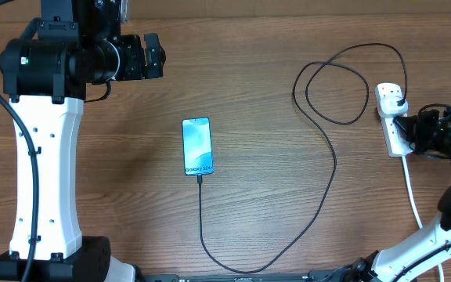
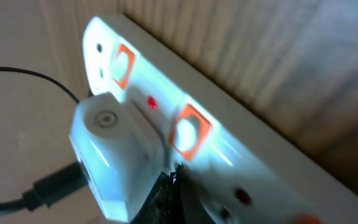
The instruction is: Plug charger to phone and switch on socket
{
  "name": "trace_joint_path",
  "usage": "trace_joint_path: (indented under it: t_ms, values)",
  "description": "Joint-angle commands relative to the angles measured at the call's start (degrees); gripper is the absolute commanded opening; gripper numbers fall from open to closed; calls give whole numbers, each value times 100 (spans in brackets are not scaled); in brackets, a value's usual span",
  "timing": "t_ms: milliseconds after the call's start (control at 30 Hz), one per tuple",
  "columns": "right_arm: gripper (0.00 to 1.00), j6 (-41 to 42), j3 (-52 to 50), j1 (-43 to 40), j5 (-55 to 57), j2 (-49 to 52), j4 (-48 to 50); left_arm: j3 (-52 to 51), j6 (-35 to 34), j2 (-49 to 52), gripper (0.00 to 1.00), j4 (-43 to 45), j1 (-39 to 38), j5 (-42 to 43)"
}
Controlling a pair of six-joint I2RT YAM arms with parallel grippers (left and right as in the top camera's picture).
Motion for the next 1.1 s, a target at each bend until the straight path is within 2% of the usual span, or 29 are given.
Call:
trace_joint_path:
  t_ms: [0, 133, 300, 600, 767, 833, 900, 967, 1000, 1067]
  values:
    - [4, -68, 26, -319, 518, -282, -299, 24, -35, 44, 100, -2, -2, -31]
    - [4, -299, 188, -599, 435, -1134, -922, 24, -35, 44, 100, -2, -2, -31]
    - [4, -1204, 629, -634, 214, -2205, -2022, 24, -35, 44, 100, -2, -2, -31]
    - [5, -3534, 1812, 42, 199, -3836, -4642, 24, -35, 44, 99, -2, -2, -31]
    - [15, -3799, 2057, 490, 216, -4743, -5497, 24, -35, 44, 100, -2, -2, -33]
    - [26, -3799, 2059, 616, 216, -5145, -5694, 24, -35, 44, 100, -2, -2, -31]
    - [45, -3755, 2059, 673, 214, -5495, -5853, 24, -35, 44, 99, -2, -2, -31]
    - [94, -3757, 2059, 678, 216, -5803, -6065, 24, -35, 44, 100, -2, -2, -31]
    - [100, -3757, 2059, 678, 216, -5945, -6201, 24, -35, 44, 100, -2, -2, -31]
    - [100, -3757, 2059, 678, 216, -6210, -6483, 24, -35, 44, 100, -2, -2, -31]
